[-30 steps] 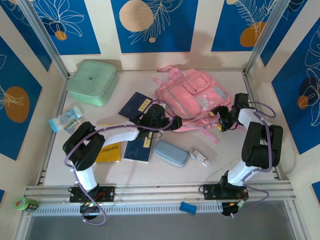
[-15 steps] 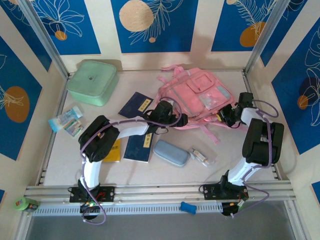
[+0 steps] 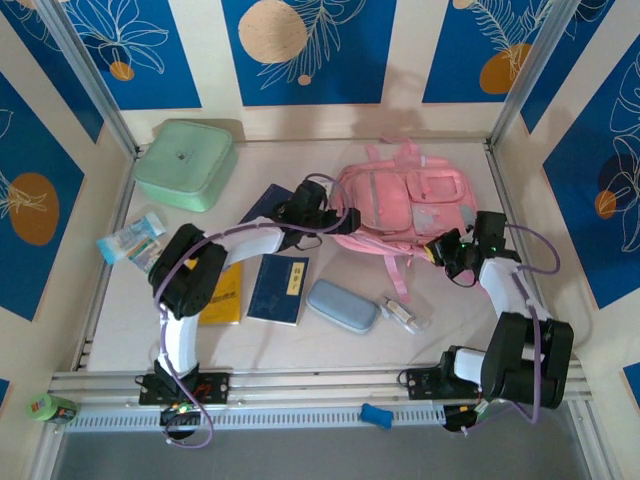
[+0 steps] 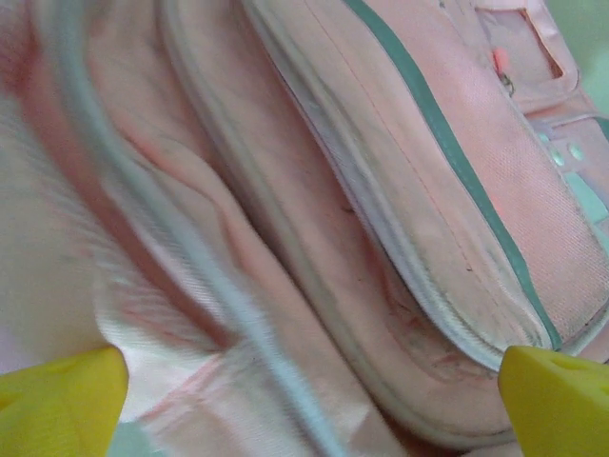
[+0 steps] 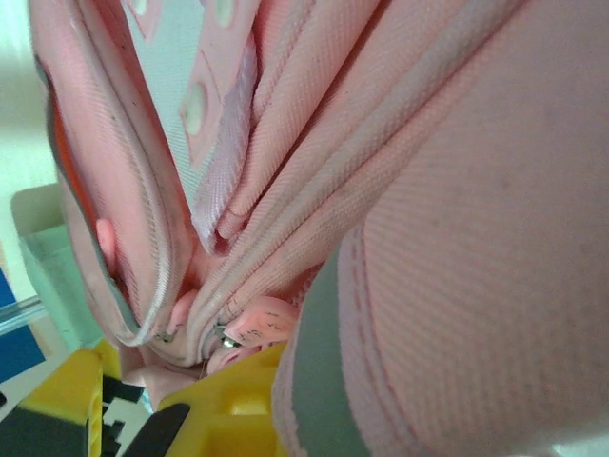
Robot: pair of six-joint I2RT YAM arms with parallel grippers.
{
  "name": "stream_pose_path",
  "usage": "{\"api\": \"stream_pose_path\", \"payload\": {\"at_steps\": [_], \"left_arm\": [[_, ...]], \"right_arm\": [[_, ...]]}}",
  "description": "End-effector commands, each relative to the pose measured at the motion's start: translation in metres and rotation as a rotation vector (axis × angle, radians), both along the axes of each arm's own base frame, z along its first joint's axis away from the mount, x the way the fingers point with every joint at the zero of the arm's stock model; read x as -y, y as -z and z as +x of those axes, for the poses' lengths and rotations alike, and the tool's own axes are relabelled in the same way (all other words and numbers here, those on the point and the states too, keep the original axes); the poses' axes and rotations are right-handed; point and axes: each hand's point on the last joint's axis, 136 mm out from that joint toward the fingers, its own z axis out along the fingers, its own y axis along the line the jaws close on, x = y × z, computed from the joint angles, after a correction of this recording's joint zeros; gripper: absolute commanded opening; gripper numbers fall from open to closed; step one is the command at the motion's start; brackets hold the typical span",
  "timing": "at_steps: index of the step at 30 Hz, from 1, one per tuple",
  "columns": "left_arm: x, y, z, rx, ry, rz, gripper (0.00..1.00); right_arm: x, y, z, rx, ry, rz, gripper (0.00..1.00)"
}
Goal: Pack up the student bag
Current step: Unzip the student bag at the top-center of the table.
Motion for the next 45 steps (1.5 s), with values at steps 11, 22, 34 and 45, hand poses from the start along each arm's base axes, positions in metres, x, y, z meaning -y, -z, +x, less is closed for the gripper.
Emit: {"api": "stream_pose_path", "payload": {"at_steps": [11,22,34,45], "left_arm": [[-0.007,-0.058,-0.118,0.035,0.114,0.037,0.89],[0.109,-0.044,-0.172,0.098,0.358,0.130,0.72],[0.143,0.004,-0.133,0.164,0.233,0.284,0.54],[0.171,0.008,-0.115,0.266,0.232,0.242,0.47]], "right_arm": [[-0.018,-0.035,-0.008,0.007,0.094,0.173,0.00],[-0.029,-0.035,-0.010,-0.017,0.068,0.158,0.00],[-0.035,-0.034,-0.008,-0.034,0.034,0.173,0.00],[-0.039,-0.033,-0.007,-0.042,0.019,0.178,0.00]]}}
